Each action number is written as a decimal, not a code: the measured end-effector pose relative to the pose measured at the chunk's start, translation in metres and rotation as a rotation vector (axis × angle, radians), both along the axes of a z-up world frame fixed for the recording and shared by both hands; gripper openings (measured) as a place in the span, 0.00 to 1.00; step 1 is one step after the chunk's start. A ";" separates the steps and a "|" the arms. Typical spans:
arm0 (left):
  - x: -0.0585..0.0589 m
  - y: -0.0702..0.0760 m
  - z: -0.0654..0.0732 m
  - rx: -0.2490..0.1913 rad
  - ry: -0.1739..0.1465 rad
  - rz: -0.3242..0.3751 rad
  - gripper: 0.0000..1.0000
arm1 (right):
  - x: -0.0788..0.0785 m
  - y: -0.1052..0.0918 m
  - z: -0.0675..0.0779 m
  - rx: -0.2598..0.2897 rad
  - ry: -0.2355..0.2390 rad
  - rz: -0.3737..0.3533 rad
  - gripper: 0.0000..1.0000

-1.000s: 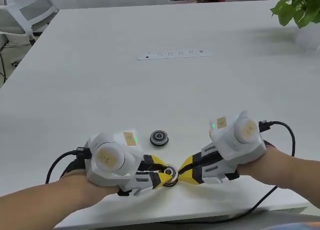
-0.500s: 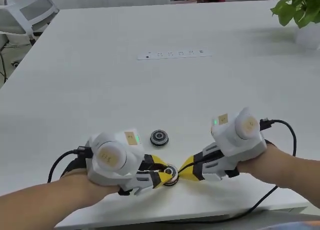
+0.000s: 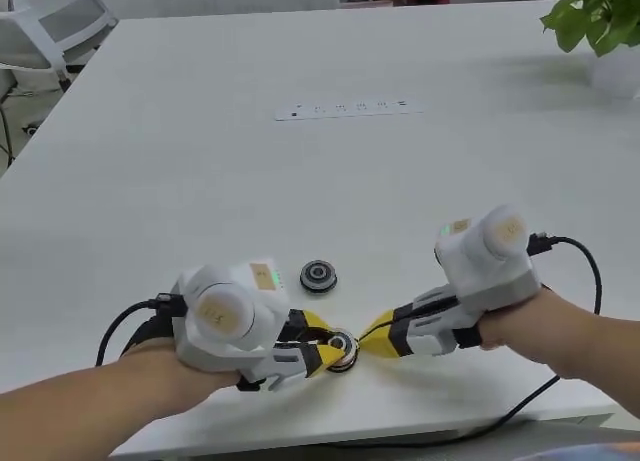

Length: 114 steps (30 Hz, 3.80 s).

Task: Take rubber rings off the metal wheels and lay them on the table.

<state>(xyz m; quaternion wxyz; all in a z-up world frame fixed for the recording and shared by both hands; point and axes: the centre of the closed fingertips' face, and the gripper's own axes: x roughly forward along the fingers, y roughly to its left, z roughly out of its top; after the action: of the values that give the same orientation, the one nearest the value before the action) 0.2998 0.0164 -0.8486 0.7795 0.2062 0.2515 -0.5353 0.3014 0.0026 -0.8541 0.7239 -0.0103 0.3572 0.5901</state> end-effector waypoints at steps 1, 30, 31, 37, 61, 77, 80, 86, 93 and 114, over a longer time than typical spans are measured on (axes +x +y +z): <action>0.000 0.000 0.000 0.001 0.000 0.002 0.12 | 0.001 0.000 0.000 0.004 0.008 -0.006 0.00; 0.001 -0.001 0.000 0.027 -0.017 0.015 0.12 | -0.005 0.011 0.008 0.077 0.077 -0.030 0.00; 0.001 -0.001 0.000 0.027 -0.018 0.015 0.12 | -0.006 0.011 0.008 0.079 0.081 -0.027 0.00; 0.001 -0.001 -0.001 0.027 -0.015 0.019 0.12 | -0.011 0.022 0.018 0.097 0.028 0.050 0.00; 0.003 -0.004 0.000 0.010 -0.011 -0.002 0.14 | -0.005 0.012 0.014 0.104 0.064 -0.019 0.00; -0.001 0.001 0.015 -0.008 0.003 -0.025 0.21 | -0.001 0.011 0.017 0.119 0.083 -0.045 0.00; -0.001 0.002 0.021 -0.027 0.007 -0.016 0.24 | 0.000 0.012 0.021 0.131 0.085 -0.054 0.00; -0.003 0.007 0.034 -0.064 0.011 -0.004 0.29 | 0.001 0.012 0.024 0.144 0.088 -0.059 0.00; -0.004 0.018 0.046 -0.089 0.006 0.006 0.36 | 0.002 0.014 0.032 0.162 0.090 -0.059 0.00; -0.006 0.057 0.070 -0.148 -0.011 0.077 0.48 | 0.006 0.035 0.053 0.184 0.076 -0.024 0.00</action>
<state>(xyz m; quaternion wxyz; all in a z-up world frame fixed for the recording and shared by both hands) 0.2940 0.0737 -0.7789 0.8141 0.1410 0.2149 -0.5208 0.3073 0.0374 -0.8011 0.7145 0.0829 0.3289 0.6119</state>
